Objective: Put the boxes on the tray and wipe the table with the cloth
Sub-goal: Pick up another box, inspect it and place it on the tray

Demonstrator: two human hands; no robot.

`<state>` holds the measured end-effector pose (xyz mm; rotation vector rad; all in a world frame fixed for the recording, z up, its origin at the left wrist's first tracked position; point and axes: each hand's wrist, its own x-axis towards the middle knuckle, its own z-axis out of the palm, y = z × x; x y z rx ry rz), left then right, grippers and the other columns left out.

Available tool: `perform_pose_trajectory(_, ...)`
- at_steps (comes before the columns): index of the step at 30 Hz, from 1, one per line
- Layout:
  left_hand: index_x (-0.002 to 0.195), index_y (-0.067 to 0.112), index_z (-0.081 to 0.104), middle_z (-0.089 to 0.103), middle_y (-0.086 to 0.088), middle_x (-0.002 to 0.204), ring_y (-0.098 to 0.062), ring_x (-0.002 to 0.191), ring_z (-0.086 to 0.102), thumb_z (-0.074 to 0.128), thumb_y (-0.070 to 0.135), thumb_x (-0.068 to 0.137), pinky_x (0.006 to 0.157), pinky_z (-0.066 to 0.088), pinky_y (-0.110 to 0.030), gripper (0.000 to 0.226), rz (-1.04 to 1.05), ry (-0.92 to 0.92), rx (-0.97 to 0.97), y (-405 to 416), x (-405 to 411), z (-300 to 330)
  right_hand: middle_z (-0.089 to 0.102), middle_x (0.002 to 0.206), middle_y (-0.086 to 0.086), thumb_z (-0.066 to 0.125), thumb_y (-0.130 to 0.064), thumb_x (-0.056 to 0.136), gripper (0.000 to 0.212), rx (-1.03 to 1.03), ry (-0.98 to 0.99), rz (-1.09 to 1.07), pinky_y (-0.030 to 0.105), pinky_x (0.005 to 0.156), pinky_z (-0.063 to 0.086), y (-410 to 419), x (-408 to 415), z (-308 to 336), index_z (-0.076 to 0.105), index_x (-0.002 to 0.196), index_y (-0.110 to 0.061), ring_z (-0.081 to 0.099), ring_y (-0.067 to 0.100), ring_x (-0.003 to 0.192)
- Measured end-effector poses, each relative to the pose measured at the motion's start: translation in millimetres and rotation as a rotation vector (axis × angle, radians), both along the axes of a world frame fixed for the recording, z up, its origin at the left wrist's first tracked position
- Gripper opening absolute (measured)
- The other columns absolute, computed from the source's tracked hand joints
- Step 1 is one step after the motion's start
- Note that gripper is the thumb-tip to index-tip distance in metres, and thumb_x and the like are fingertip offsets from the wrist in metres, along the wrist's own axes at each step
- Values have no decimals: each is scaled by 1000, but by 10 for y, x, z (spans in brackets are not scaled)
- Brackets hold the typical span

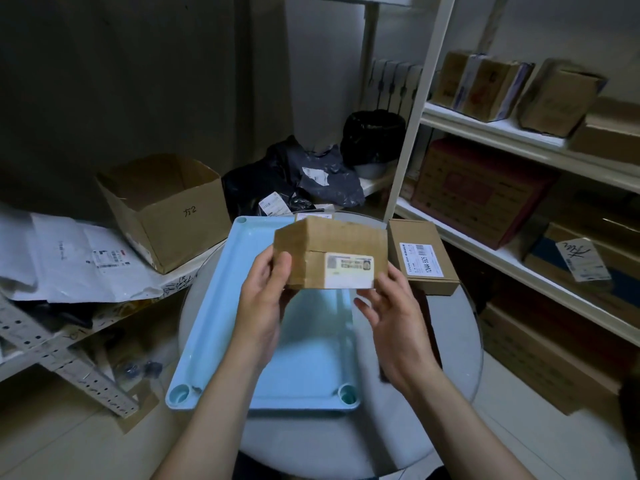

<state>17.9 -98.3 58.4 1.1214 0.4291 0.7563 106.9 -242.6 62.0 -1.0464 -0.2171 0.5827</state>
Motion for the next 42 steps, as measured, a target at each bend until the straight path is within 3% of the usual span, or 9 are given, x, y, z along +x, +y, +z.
perform_pose_trajectory(5, 118, 23, 65, 70, -7, 122, -17, 106, 66, 50, 17, 104, 84, 53, -27, 22, 68, 90, -38, 103, 25, -129, 59, 137, 9, 62, -27, 85, 33, 63, -70, 79, 42, 111, 37, 10, -22, 46, 62, 117, -36, 55, 24, 129)
perform_pose_trajectory(12, 119, 27, 68, 69, -4, 123, -23, 110, 67, 56, 12, 98, 92, 54, -36, 29, 140, 252, 163, 152, 15, -287, 55, 138, 11, 64, -20, 83, 38, 91, -93, 46, 43, 109, 42, 30, 13, 59, 60, 121, -24, 59, 19, 118)
perform_pose_trajectory(15, 117, 23, 69, 74, -1, 115, -17, 104, 69, 52, 6, 100, 89, 54, -35, 29, 142, 216, 148, 127, 21, -240, 63, 130, 8, 55, -28, 97, 26, 54, -118, 29, 40, 102, 46, 2, 4, 53, 60, 122, -23, 59, 21, 120)
perform_pose_trajectory(19, 117, 20, 69, 75, 5, 109, -6, 101, 68, 40, 34, 106, 92, 49, -30, 34, 30, 177, 46, 31, -18, -103, 65, 129, 5, 39, -38, 102, 36, -8, -140, -6, 47, 106, 45, -4, 21, 53, 59, 129, -26, 59, 26, 123)
perform_pose_trajectory(22, 118, 21, 68, 74, 4, 115, -10, 110, 66, 50, 51, 93, 102, 47, -35, 43, -41, 169, 65, 14, -45, -80, 63, 131, 8, 40, -27, 105, 30, -40, -164, -12, 51, 104, 46, -17, 36, 21, 63, 125, -26, 58, 27, 125)
perform_pose_trajectory(29, 134, 36, 43, 65, -2, 128, -14, 108, 64, 54, 30, 101, 104, 48, -42, 36, 36, 117, 84, -2, 15, -101, 64, 122, -1, 59, -11, 94, 35, 27, -267, -138, 35, 99, 48, -24, -60, 37, 63, 124, -28, 61, 14, 116)
perform_pose_trajectory(33, 126, 27, 58, 65, -1, 128, -17, 112, 63, 50, 27, 103, 107, 46, -49, 24, 52, 169, 150, 17, 22, -97, 66, 121, 5, 74, -13, 80, 43, 65, -300, -54, 23, 92, 49, 2, -133, 67, 66, 122, -18, 62, 18, 116)
perform_pose_trajectory(38, 128, 18, 64, 67, -7, 130, -21, 126, 59, 43, 54, 95, 107, 44, -39, 53, -65, 88, 27, -18, -26, -29, 66, 128, 9, 68, -12, 80, 46, 38, -386, 3, 24, 94, 49, 21, -178, 90, 63, 126, -12, 61, 16, 121)
perform_pose_trajectory(42, 125, 26, 66, 69, 0, 127, -16, 123, 60, 43, 54, 93, 105, 45, -42, 48, -92, 120, 84, -10, -58, -20, 66, 130, 2, 63, -18, 85, 44, 50, -386, 12, 24, 96, 47, 31, -174, 77, 60, 129, -16, 58, 11, 123)
